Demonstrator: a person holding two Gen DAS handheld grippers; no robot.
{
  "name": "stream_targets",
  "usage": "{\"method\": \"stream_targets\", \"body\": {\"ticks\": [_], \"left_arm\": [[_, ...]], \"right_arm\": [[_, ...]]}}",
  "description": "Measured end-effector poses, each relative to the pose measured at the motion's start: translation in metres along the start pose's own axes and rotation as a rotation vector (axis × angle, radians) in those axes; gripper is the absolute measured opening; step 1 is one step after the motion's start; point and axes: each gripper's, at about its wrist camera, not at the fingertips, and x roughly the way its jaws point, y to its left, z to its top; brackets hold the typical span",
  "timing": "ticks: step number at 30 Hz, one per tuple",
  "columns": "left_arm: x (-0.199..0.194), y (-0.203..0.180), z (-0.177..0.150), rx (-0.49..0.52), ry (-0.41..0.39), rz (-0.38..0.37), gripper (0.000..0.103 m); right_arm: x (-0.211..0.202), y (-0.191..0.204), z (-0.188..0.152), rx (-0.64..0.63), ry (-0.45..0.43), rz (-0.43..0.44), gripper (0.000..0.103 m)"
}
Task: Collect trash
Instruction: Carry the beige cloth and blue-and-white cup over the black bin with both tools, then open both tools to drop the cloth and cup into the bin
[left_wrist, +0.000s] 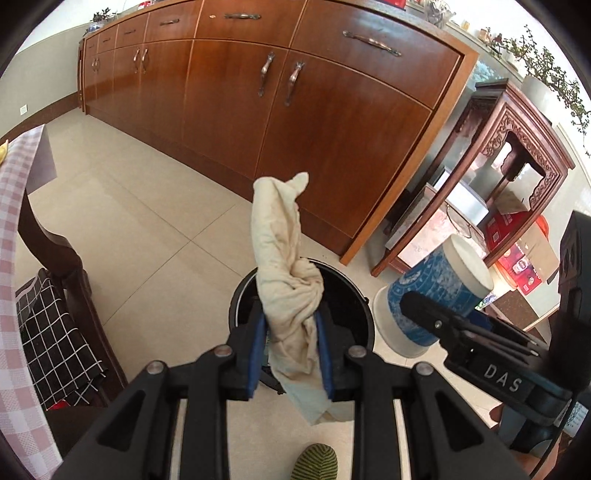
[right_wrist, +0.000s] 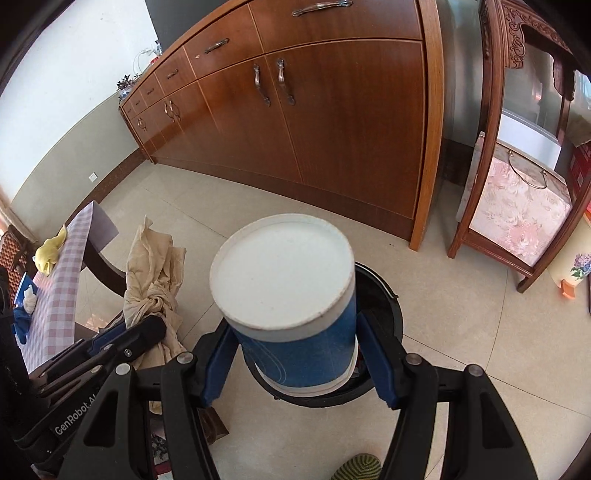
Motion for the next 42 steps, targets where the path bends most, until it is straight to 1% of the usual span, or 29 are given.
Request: {"method": "stream_targets", "body": {"ticks": [5,10,20,22,23,24,25,26,27,29,32,34,36,42], "left_arm": [[0.016,-0.006,0.001,0.01,0.022,0.0,0.027],[0.035,-0.01,0.002,0.015,0.052,0.001,0.027],[0.075,-0.011,0.0,0.01,0.122,0.006,0.028],[0.082,-0.009,0.0,0.008,0.134,0.015,0.031],[0.086,-0.008,0.0,0.005,0.14,0.017,0.036],[0.09,-0.006,0.0,-0.002,0.148,0.019,0.047],[0.094,-0.004,0.001,-0.016,0.154,0.023,0.055],[0.098,-0.001,0.001,-0.037,0.161,0.015,0.069],[0.099,0.003,0.002,-0.056,0.16,0.0,0.072],[0.098,0.008,0.004,-0.066,0.152,0.005,0.072],[0.088,0.012,0.009,-0.077,0.122,0.016,0.073],[0.079,0.012,0.011,-0.067,0.093,0.033,0.073],[0.07,0.012,0.013,-0.052,0.074,0.053,0.073],[0.04,0.012,0.015,-0.026,0.044,0.089,0.073]], "right_arm": [[0.012,-0.008,0.004,0.01,0.014,-0.013,0.066],[0.031,-0.02,0.004,0.025,0.061,-0.024,0.066],[0.067,-0.04,0.015,0.07,0.126,-0.051,0.066],[0.073,-0.043,0.015,0.082,0.131,-0.057,0.068],[0.077,-0.044,0.016,0.084,0.136,-0.066,0.068],[0.08,-0.046,0.017,0.095,0.145,-0.073,0.069],[0.084,-0.046,0.018,0.104,0.158,-0.073,0.069],[0.086,-0.047,0.019,0.113,0.163,-0.078,0.072],[0.088,-0.049,0.019,0.118,0.16,-0.089,0.076],[0.087,-0.051,0.022,0.128,0.158,-0.102,0.079],[0.078,-0.053,0.026,0.141,0.133,-0.122,0.079],[0.071,-0.052,0.029,0.15,0.115,-0.101,0.079],[0.064,-0.048,0.032,0.144,0.099,-0.107,0.079],[0.051,-0.035,0.033,0.121,0.093,-0.107,0.079]]}}
